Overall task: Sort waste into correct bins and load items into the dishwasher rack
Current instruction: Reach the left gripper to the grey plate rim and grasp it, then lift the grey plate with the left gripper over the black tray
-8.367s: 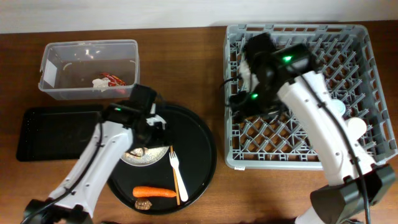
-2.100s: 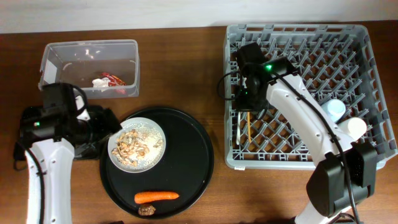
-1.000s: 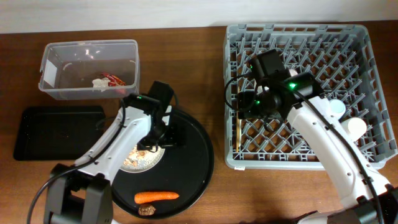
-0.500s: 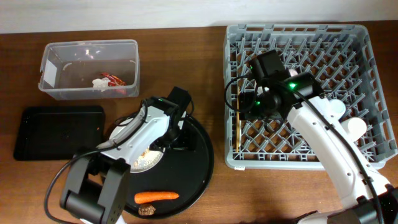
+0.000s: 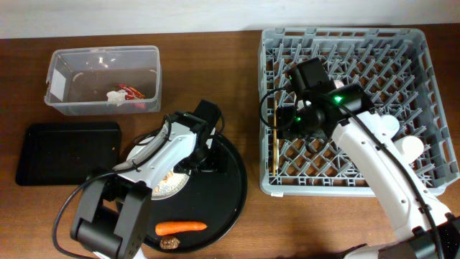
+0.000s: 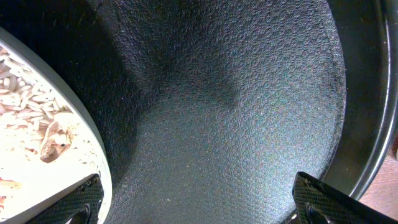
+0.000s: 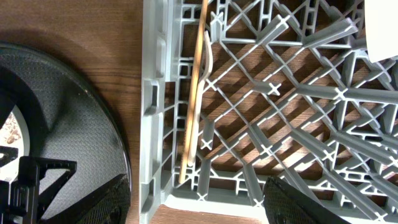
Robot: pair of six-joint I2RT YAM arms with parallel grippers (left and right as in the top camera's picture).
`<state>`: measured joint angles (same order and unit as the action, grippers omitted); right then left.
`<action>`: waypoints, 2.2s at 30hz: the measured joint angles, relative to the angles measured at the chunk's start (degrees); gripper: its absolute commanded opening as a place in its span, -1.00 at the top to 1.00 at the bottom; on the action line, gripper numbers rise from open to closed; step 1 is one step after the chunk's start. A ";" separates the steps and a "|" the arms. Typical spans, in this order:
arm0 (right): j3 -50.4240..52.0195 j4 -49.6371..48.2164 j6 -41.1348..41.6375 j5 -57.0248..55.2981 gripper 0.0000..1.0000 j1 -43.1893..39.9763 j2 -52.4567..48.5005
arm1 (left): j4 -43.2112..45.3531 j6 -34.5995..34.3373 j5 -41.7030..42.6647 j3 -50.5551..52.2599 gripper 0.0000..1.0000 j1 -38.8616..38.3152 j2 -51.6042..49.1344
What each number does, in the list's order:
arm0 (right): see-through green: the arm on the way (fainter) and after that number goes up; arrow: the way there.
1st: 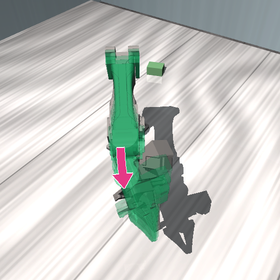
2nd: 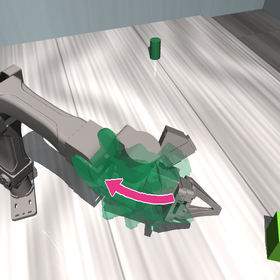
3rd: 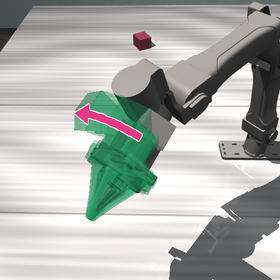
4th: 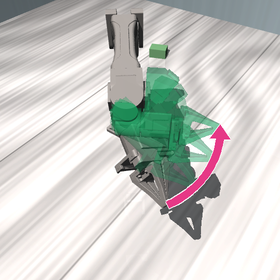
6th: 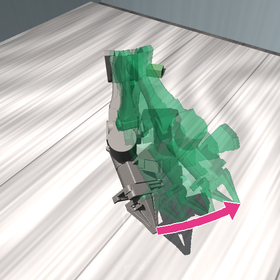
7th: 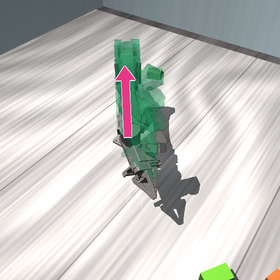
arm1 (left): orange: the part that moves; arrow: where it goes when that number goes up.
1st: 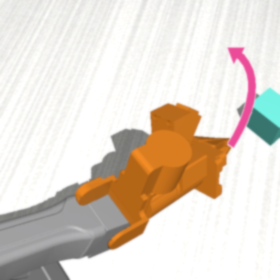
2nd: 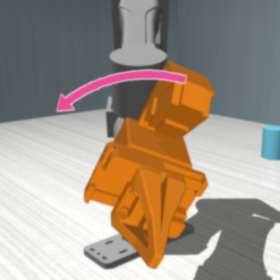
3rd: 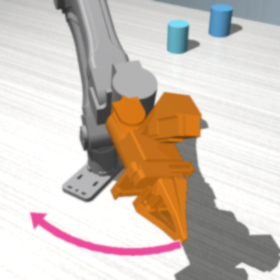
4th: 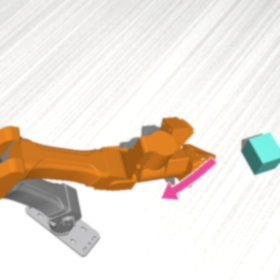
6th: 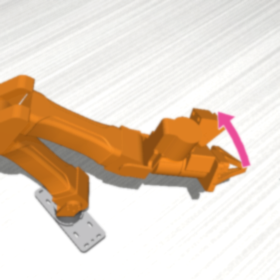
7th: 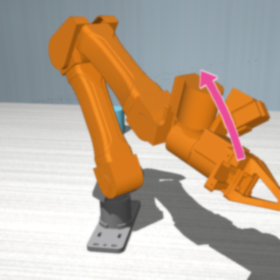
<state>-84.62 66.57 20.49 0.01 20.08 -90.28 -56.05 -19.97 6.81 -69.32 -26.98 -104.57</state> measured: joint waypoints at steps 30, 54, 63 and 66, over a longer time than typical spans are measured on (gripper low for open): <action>0.00 0.52 0.00 0.02 -0.39 0.00 0.00 | 1.95 0.00 -1.53 0.00 -0.93 0.00 -0.02; 0.00 0.72 0.02 -0.02 -0.37 0.00 0.00 | 2.14 0.00 -7.54 -0.28 0.22 0.24 -5.60; 0.00 0.72 0.02 -0.15 -0.36 0.00 0.00 | 1.38 0.37 -9.79 -0.42 0.83 0.02 -5.73; 0.00 0.72 0.02 -0.17 -0.36 0.00 0.00 | 1.79 1.05 -12.63 -0.85 0.99 -0.17 -5.73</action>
<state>-84.62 67.29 20.51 -0.16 20.08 -90.28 -54.26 -18.92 -5.82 -70.17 -27.16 -110.30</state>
